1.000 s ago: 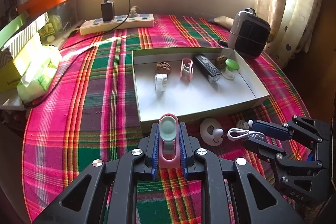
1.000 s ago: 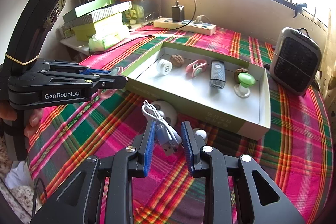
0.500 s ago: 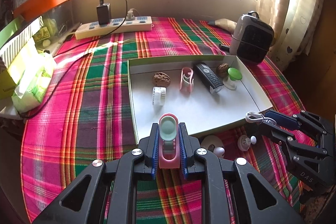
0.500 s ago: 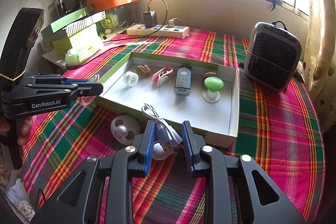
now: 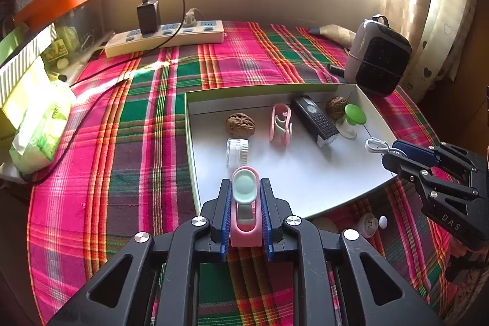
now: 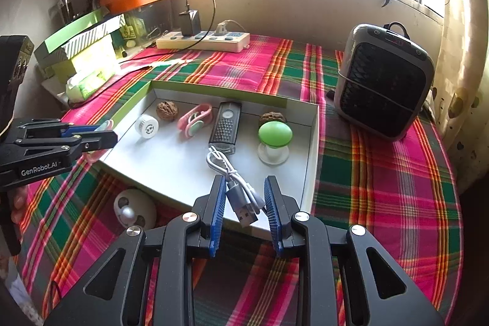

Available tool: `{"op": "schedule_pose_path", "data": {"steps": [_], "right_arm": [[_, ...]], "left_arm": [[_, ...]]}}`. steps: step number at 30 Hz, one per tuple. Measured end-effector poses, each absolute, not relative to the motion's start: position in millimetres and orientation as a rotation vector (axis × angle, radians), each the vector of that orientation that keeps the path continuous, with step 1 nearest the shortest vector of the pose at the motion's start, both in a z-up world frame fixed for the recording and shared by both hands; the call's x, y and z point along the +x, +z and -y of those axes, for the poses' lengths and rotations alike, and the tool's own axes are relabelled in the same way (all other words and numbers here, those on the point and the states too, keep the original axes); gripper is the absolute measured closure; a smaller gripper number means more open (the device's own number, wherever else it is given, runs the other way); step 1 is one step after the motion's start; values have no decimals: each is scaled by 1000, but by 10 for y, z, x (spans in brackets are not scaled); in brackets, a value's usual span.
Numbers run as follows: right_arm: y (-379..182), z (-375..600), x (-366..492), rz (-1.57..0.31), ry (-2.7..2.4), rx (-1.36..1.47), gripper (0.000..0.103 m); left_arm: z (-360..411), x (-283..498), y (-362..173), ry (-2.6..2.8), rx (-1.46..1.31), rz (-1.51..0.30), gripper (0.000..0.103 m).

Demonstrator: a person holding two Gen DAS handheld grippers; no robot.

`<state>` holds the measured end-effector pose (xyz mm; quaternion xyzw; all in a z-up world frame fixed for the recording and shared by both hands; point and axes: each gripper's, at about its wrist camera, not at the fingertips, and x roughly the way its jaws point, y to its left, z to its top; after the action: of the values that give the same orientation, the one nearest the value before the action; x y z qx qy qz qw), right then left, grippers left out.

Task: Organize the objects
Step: 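Lift and carry the pink holder and white cable over the box with both tools, then lower into the box and open the left tool releasing the pink holder while the right tool releases the cable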

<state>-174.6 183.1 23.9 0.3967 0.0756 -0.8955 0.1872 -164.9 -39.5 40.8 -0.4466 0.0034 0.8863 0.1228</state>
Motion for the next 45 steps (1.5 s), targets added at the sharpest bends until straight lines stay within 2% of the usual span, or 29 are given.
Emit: {"op": "schedule_pose_path", "data": {"steps": [13,45], "right_arm": [[75,-1786,-2018,-307,-2470,1200,76],[-31,-1731,-2139,-374,-2458,1227,75]], "left_arm": [[338,-1834,262,2564,-1359,-30,87],[239,-1974,125,2554,-1417,-77,87]]}}
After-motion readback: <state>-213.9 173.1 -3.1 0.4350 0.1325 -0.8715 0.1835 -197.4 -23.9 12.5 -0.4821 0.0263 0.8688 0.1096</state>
